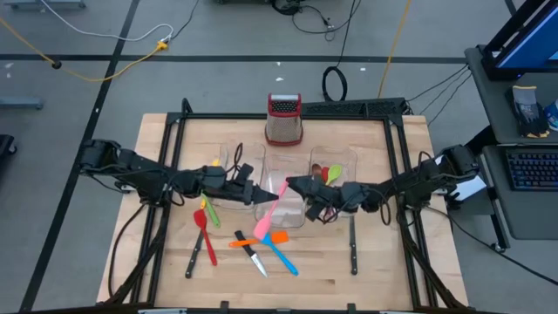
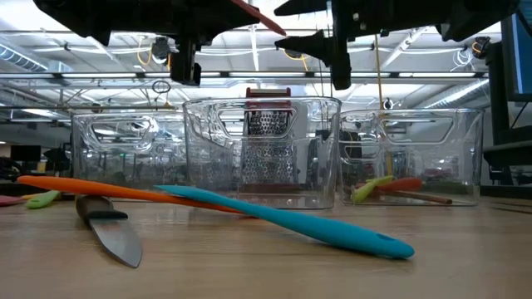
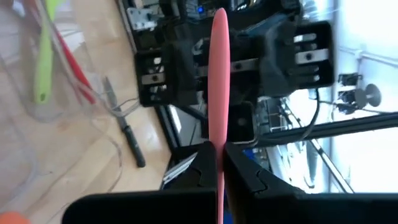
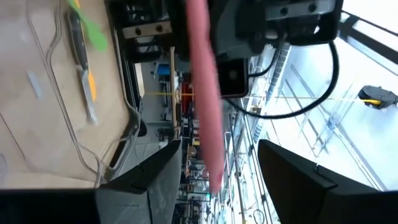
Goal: Pick & Place Kitchen Items
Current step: Put the pink spatula into the middle transparent bin
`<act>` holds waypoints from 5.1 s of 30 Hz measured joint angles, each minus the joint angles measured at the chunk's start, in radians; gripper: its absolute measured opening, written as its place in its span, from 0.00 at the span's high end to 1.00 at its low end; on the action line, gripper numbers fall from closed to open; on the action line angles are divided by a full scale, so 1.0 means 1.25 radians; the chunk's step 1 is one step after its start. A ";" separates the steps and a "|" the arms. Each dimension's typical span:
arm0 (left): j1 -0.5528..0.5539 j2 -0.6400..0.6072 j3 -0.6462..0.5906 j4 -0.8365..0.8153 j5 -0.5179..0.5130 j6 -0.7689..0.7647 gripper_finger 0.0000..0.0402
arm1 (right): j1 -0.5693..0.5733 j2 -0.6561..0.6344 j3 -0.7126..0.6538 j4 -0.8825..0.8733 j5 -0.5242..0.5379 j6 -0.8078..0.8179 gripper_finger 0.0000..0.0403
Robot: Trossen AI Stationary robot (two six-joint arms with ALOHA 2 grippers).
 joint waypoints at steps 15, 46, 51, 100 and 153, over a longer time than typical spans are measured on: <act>0.015 0.000 0.013 0.003 -0.057 -0.002 1.00 | -0.013 0.146 0.110 0.012 0.050 -0.070 0.49; 0.023 0.000 0.021 -0.076 -0.025 0.098 0.99 | 0.002 0.242 0.187 0.054 0.350 -0.077 0.99; 0.026 0.000 0.021 -0.075 -0.025 0.132 0.98 | 0.003 0.242 0.187 0.050 0.378 -0.053 0.99; 0.200 -0.206 0.019 -0.433 -0.088 0.867 0.48 | -0.157 -0.143 0.186 -0.686 -0.294 1.448 1.00; 0.200 -0.206 -0.061 -0.435 -0.088 0.940 0.48 | -0.202 0.144 0.295 -0.679 -0.907 2.566 1.00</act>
